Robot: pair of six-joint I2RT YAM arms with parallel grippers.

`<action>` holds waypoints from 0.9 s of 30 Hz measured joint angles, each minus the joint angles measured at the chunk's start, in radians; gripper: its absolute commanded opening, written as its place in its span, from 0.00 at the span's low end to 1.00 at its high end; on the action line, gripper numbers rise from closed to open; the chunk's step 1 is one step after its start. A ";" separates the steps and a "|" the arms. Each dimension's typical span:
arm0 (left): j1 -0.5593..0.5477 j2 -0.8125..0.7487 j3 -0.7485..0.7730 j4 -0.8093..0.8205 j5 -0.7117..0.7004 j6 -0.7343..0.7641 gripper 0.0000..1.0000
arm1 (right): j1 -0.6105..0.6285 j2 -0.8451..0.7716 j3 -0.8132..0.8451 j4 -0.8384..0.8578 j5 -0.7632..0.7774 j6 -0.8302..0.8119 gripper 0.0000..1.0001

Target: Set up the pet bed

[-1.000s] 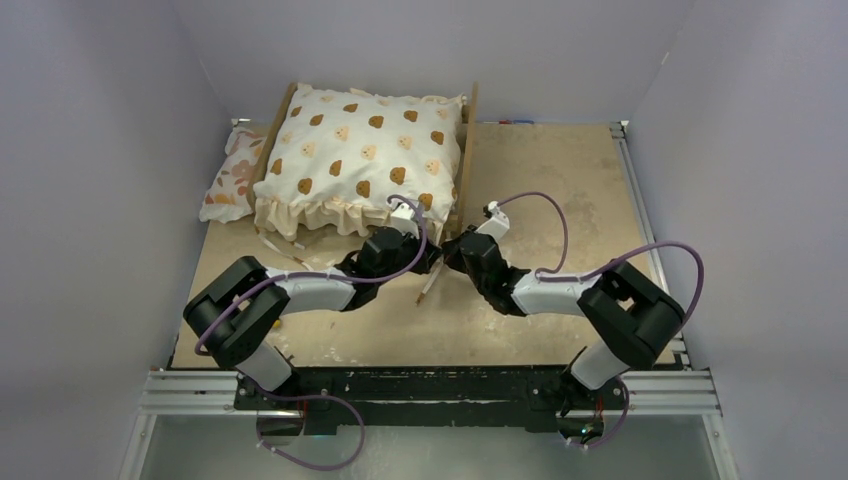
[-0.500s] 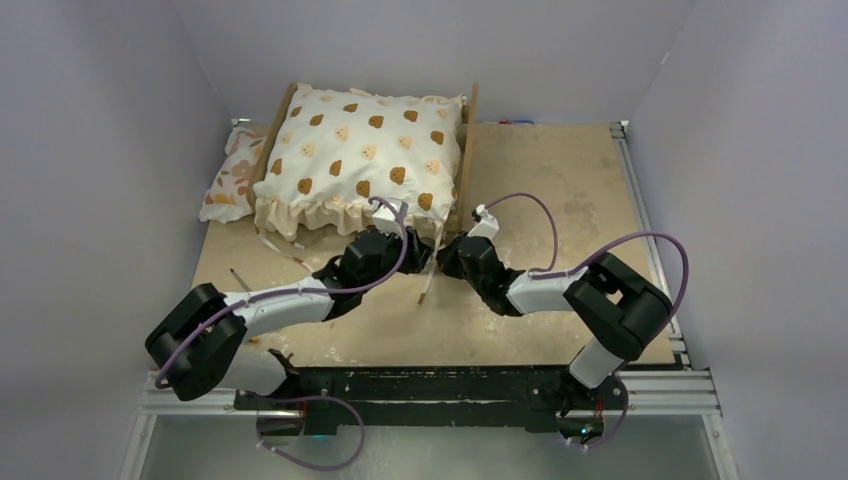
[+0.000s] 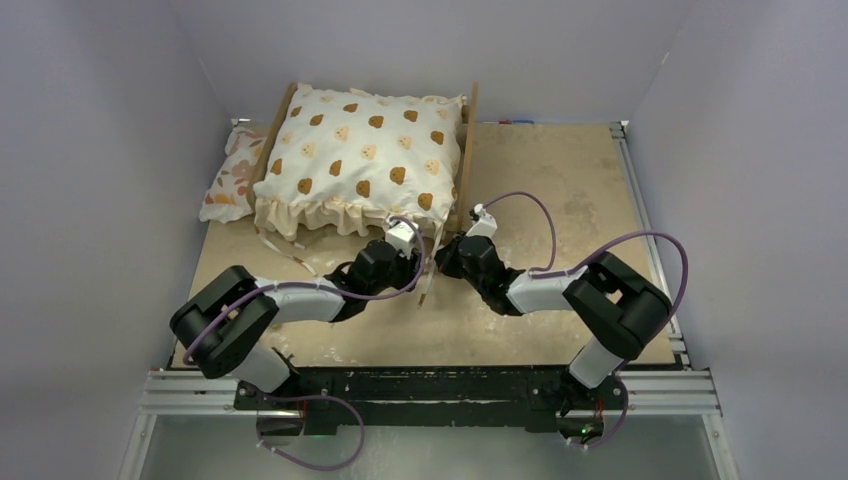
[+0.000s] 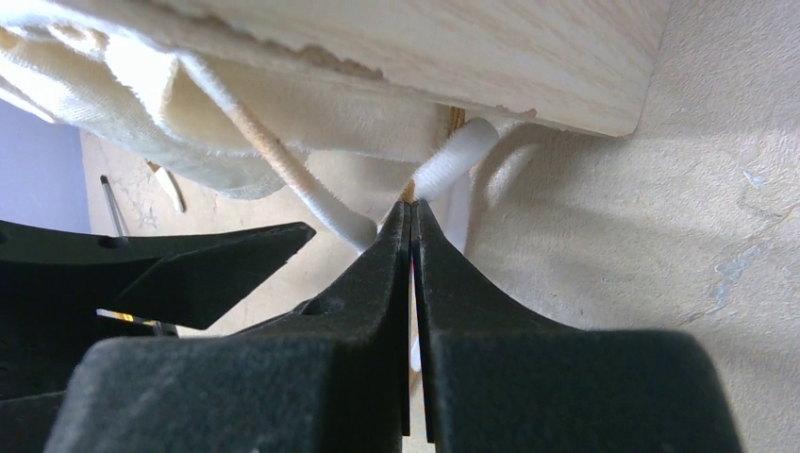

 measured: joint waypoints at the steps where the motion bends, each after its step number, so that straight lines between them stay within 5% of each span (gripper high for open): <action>1: 0.000 0.008 0.000 0.003 0.009 0.022 0.45 | -0.001 0.000 0.000 0.000 -0.002 0.000 0.00; 10: 0.000 0.147 0.072 0.004 0.077 0.168 0.42 | -0.002 0.003 0.000 0.001 -0.020 -0.009 0.00; 17: 0.000 0.226 0.129 0.027 0.095 0.212 0.00 | -0.002 0.003 0.000 0.006 -0.021 -0.018 0.00; 21: 0.000 0.225 0.132 0.025 0.099 0.212 0.00 | -0.002 0.002 0.000 0.004 -0.019 -0.019 0.00; 27: 0.000 0.126 0.121 -0.043 0.089 0.191 0.00 | -0.002 -0.085 -0.001 -0.069 0.000 -0.027 0.27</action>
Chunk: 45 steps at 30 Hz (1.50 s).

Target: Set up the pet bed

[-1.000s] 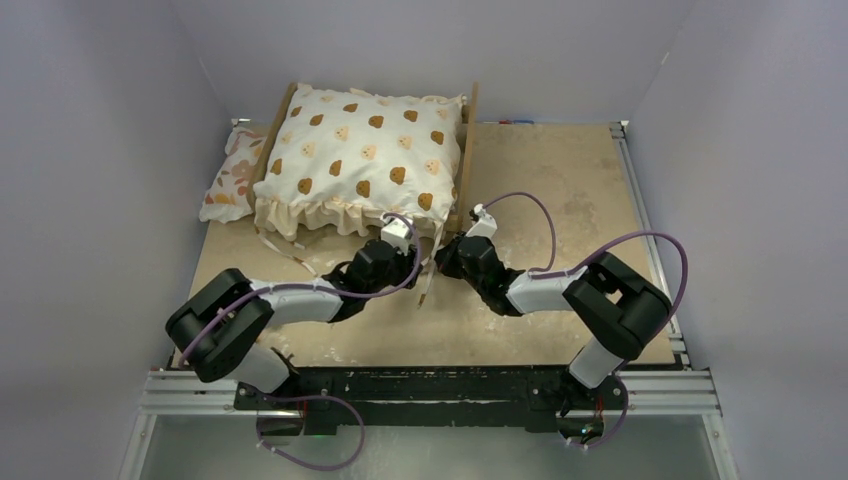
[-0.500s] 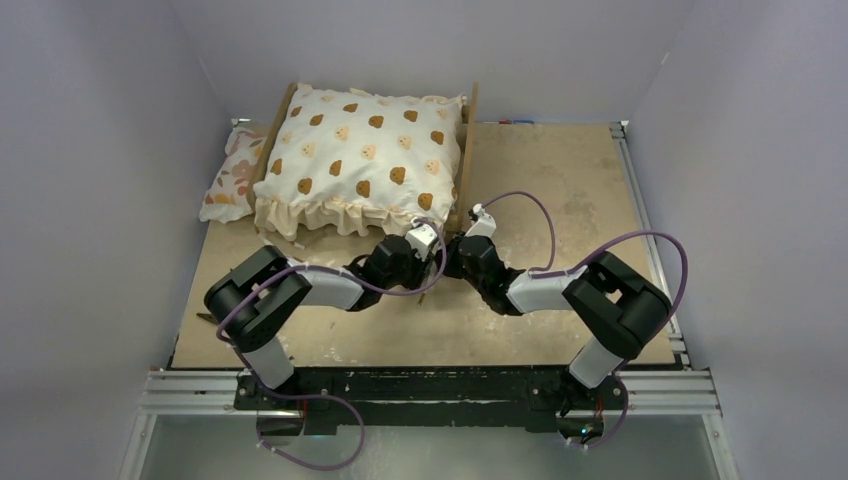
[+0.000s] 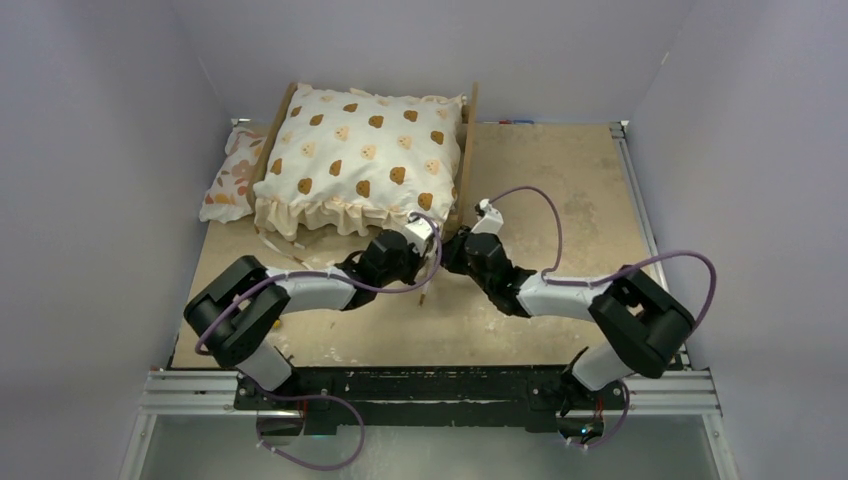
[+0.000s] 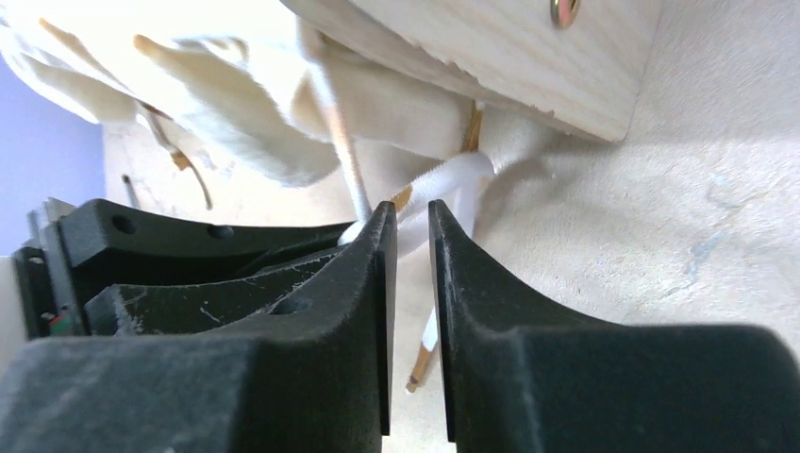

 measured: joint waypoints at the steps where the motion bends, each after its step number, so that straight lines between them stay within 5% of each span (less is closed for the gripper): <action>1: 0.000 -0.027 0.000 -0.021 -0.002 -0.009 0.00 | 0.000 -0.032 -0.002 -0.015 0.016 -0.008 0.32; 9: -0.001 -0.188 0.000 -0.169 -0.014 -0.077 0.00 | 0.008 -0.187 -0.086 -0.051 0.051 -0.070 0.55; 19: -0.002 -0.220 0.003 -0.200 0.022 -0.133 0.00 | 0.186 -0.014 -0.067 -0.050 0.101 -0.106 0.63; 25: -0.002 -0.216 0.008 -0.202 0.037 -0.151 0.00 | 0.184 0.097 -0.011 -0.026 0.145 -0.103 0.49; 36: -0.002 -0.241 0.129 -0.253 0.034 -0.175 0.00 | 0.184 0.124 -0.005 -0.033 0.149 -0.079 0.01; 45: -0.002 -0.217 0.432 -0.332 0.007 -0.165 0.00 | 0.073 0.021 -0.092 -0.089 0.161 -0.007 0.00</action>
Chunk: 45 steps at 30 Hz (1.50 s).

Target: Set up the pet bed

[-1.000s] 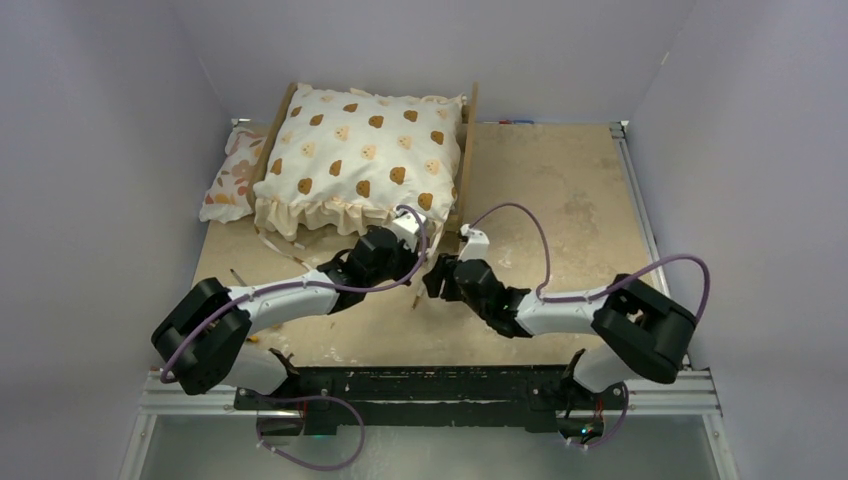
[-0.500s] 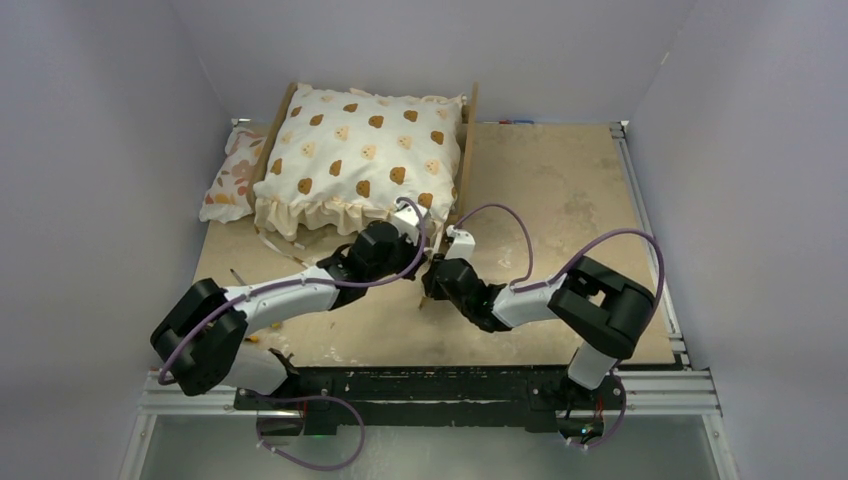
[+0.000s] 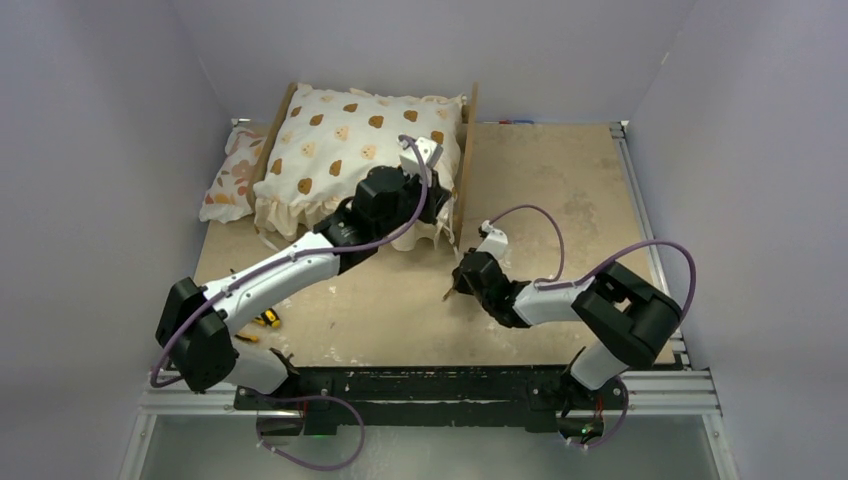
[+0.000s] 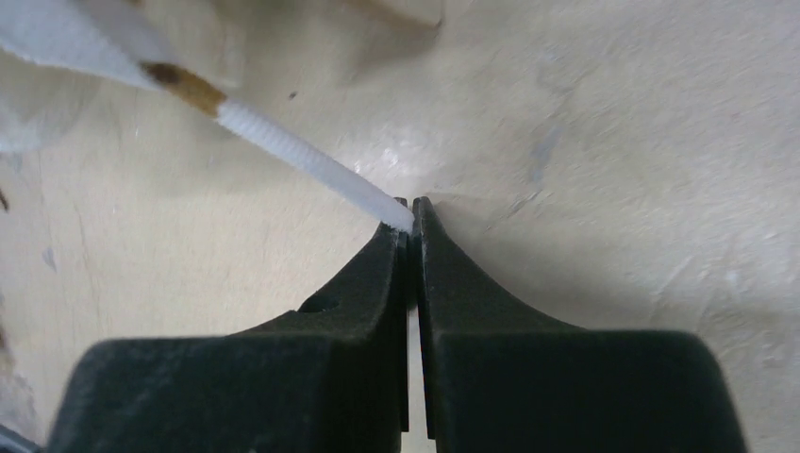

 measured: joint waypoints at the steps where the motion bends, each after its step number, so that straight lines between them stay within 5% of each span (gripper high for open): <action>1: 0.000 0.014 0.045 -0.014 -0.007 0.002 0.00 | -0.013 0.000 -0.001 0.001 0.000 0.003 0.00; 7: 0.033 0.100 0.233 -0.113 -0.043 0.026 0.00 | -0.052 0.005 0.004 0.024 -0.023 0.014 0.00; 16: 0.244 0.187 0.408 -0.191 0.001 -0.002 0.00 | -0.074 -0.026 0.067 0.023 -0.079 -0.007 0.00; 23: 0.314 0.233 0.431 -0.219 0.099 -0.067 0.00 | -0.206 0.066 0.073 0.074 -0.153 0.011 0.00; 30: 0.369 0.268 0.453 -0.235 0.175 -0.108 0.00 | -0.213 0.071 0.087 0.056 -0.198 0.006 0.00; 45: 0.441 0.231 0.502 -0.282 0.291 -0.115 0.00 | -0.216 -0.218 0.048 -0.080 -0.233 -0.024 0.00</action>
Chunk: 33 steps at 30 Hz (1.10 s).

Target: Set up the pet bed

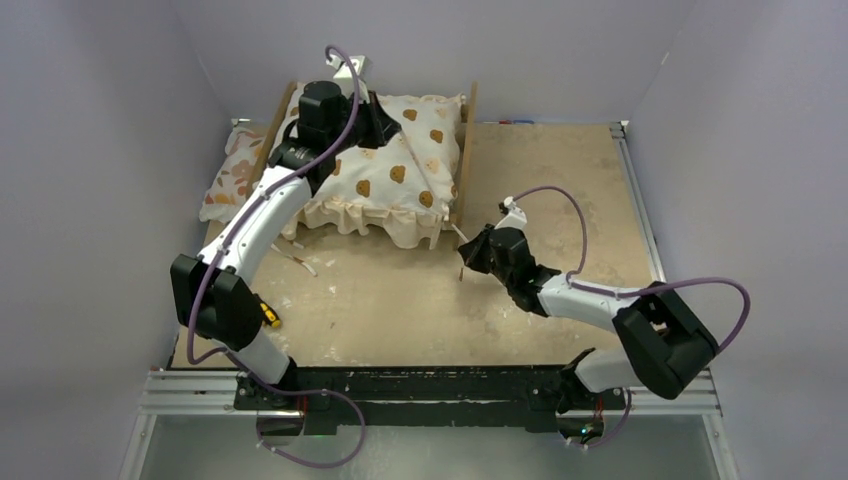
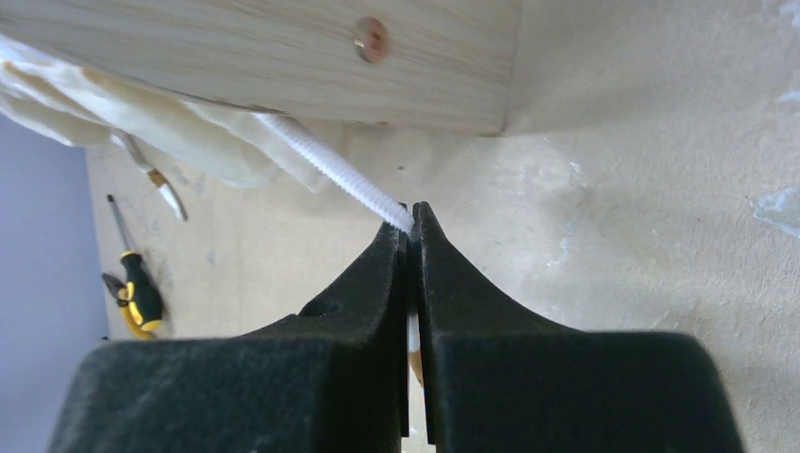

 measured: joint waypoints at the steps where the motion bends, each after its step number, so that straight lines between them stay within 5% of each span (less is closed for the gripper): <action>1: -0.002 -0.007 -0.008 -0.002 0.009 0.000 0.00 | 0.000 0.011 -0.013 0.007 -0.001 0.002 0.00; 7: -0.053 -0.016 -0.027 0.011 0.007 0.016 0.00 | 0.001 0.076 -0.033 0.050 -0.009 0.002 0.00; 14: -0.140 -0.041 -0.024 0.053 -0.088 0.065 0.00 | 0.014 -0.016 0.094 -0.129 0.009 -0.061 0.00; 25: 0.000 -0.001 0.102 -0.159 -0.111 0.054 0.00 | 0.018 0.033 0.006 -0.038 0.034 -0.049 0.00; 33: 0.030 0.008 0.077 -0.137 -0.091 0.034 0.00 | 0.020 0.088 0.019 0.012 0.018 -0.040 0.00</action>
